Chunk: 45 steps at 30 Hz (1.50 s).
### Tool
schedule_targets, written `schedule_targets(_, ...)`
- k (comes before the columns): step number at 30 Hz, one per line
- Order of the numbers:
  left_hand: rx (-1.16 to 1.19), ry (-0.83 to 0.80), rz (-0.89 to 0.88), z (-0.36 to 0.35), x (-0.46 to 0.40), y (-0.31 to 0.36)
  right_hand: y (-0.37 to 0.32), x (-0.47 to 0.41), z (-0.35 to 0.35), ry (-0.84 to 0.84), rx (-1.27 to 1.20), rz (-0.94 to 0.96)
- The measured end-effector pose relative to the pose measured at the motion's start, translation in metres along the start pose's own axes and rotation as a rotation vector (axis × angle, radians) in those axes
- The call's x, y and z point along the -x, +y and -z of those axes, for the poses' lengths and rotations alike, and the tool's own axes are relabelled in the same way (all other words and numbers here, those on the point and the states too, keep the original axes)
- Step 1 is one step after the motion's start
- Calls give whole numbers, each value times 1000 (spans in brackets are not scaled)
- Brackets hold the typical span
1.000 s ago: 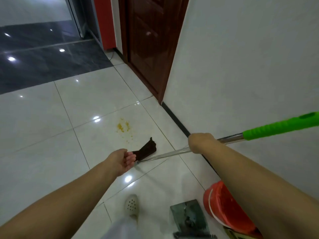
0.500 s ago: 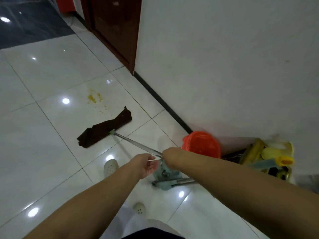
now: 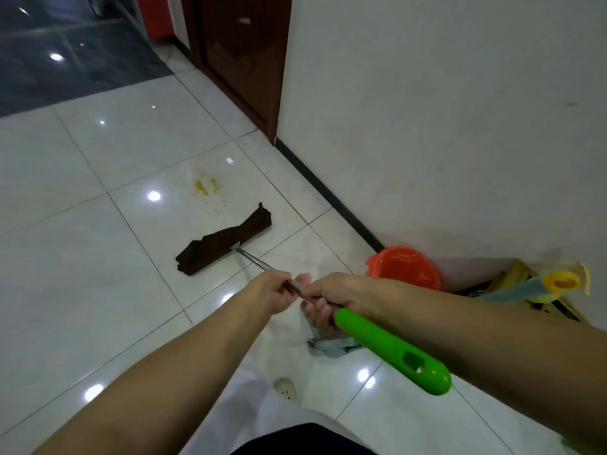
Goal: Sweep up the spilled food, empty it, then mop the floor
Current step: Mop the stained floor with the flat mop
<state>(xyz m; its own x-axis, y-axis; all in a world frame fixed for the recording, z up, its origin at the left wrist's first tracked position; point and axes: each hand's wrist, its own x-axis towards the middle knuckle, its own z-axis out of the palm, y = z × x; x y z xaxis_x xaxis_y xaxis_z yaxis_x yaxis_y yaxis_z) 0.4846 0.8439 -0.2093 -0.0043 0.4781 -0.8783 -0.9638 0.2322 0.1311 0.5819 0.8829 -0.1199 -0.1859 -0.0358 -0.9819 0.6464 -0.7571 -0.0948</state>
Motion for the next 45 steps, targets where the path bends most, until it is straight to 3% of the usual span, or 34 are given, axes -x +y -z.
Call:
schedule_targets(15,-65,100,-56,22,-14,64,-42,-11,-51,-135,-222,53)
schedule_targets(27,-101,106,-121,-16,-65,196,-174,-38,-79,-165,-439,106)
schedule_targets(45,-230,224,-86,-45,-141,382,-353,-99,-141,-146,-362,145)
